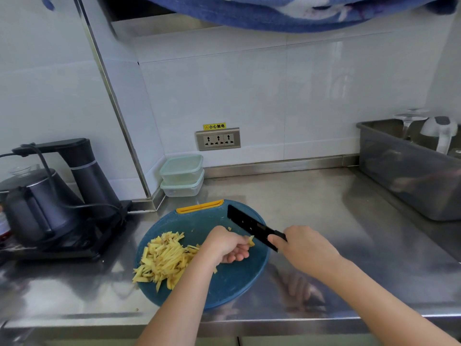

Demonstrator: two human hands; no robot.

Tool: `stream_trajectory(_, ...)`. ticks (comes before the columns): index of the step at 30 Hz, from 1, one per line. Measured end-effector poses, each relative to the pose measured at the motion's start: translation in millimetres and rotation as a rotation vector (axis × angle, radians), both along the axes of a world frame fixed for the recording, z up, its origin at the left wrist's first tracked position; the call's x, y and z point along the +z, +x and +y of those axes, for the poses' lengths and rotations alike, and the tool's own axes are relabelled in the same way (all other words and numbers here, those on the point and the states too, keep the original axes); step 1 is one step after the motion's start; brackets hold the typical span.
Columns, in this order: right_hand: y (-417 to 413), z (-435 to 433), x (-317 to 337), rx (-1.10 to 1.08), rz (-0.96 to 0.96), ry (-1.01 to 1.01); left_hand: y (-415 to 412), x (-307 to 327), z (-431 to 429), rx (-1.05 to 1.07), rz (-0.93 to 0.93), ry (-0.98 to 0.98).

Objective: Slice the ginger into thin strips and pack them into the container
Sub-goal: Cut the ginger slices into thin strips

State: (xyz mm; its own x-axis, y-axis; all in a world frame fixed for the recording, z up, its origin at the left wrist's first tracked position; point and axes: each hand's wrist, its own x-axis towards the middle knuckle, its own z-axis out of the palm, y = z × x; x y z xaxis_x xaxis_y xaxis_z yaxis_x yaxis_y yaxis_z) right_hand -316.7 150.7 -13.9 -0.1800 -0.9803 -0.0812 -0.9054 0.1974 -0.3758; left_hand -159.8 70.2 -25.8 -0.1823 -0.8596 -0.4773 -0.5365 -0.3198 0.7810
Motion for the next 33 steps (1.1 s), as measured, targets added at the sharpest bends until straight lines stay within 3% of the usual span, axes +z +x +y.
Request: stream_trajectory(33,16,-7,11,0.031,-0.178,0.158,9,2,-37,-0.229,0.024,0.237)
